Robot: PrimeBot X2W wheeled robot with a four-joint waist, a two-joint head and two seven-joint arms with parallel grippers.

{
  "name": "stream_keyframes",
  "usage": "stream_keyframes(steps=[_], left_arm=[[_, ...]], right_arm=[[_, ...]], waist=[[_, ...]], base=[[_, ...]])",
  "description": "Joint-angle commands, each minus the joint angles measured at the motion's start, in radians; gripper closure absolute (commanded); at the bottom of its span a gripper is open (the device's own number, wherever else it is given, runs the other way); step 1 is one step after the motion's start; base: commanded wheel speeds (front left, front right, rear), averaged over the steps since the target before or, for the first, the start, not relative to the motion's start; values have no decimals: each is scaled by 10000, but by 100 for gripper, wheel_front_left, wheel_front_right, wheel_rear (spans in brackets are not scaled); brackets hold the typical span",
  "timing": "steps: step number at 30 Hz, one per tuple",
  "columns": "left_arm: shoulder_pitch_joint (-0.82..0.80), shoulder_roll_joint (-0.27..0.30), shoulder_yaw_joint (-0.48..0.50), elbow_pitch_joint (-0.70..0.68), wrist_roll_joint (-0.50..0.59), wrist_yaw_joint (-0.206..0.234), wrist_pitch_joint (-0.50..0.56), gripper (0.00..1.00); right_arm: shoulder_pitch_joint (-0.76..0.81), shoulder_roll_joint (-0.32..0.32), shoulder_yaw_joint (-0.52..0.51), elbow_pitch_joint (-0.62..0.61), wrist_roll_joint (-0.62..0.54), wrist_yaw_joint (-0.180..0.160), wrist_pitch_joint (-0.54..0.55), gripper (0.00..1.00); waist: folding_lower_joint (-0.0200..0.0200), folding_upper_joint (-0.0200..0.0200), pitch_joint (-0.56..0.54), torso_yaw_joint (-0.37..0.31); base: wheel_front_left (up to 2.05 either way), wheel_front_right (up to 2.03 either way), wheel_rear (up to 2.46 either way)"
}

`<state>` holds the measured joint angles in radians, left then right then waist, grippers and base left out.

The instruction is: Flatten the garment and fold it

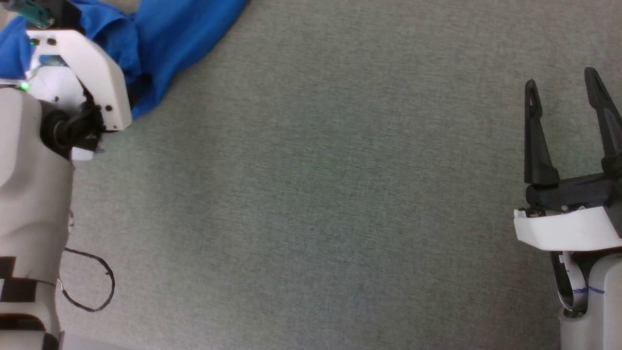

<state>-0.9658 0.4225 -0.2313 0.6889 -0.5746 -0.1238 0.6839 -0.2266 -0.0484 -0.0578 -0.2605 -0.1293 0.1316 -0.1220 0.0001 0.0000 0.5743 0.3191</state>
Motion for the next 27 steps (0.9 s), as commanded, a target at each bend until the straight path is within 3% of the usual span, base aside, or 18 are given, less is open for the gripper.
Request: stream_keyframes(steps=[1,3,11,20,27], left_arm=[[174,95,-113,145,159,-67,-69,0],[156,189,-203,224,278,-67,-252,100],[-46,456,-269,141,-124,-68,-832,100],[-464,1077,-536,-968,-175,-68,-1642,100],[-984,717,-636,-2175,-546,-45,-1873,100]], right_arm=[[-185,-18,4,-55,83,-9,25,0],[-217,-18,-47,-76,122,-9,-5,0],[-126,-18,-205,284,447,-9,-308,0],[217,-18,-300,1305,1293,-9,-984,0],[834,-18,-659,2017,1987,-9,-1304,0]], waist=[[-1,0,170,-197],[-1,0,185,-249],[-1,0,-397,-311],[-1,0,-2209,-550],[-1,0,-3683,-989]], base=[[0,0,0],[0,0,0],[0,0,0],[0,0,0],[0,0,0]])
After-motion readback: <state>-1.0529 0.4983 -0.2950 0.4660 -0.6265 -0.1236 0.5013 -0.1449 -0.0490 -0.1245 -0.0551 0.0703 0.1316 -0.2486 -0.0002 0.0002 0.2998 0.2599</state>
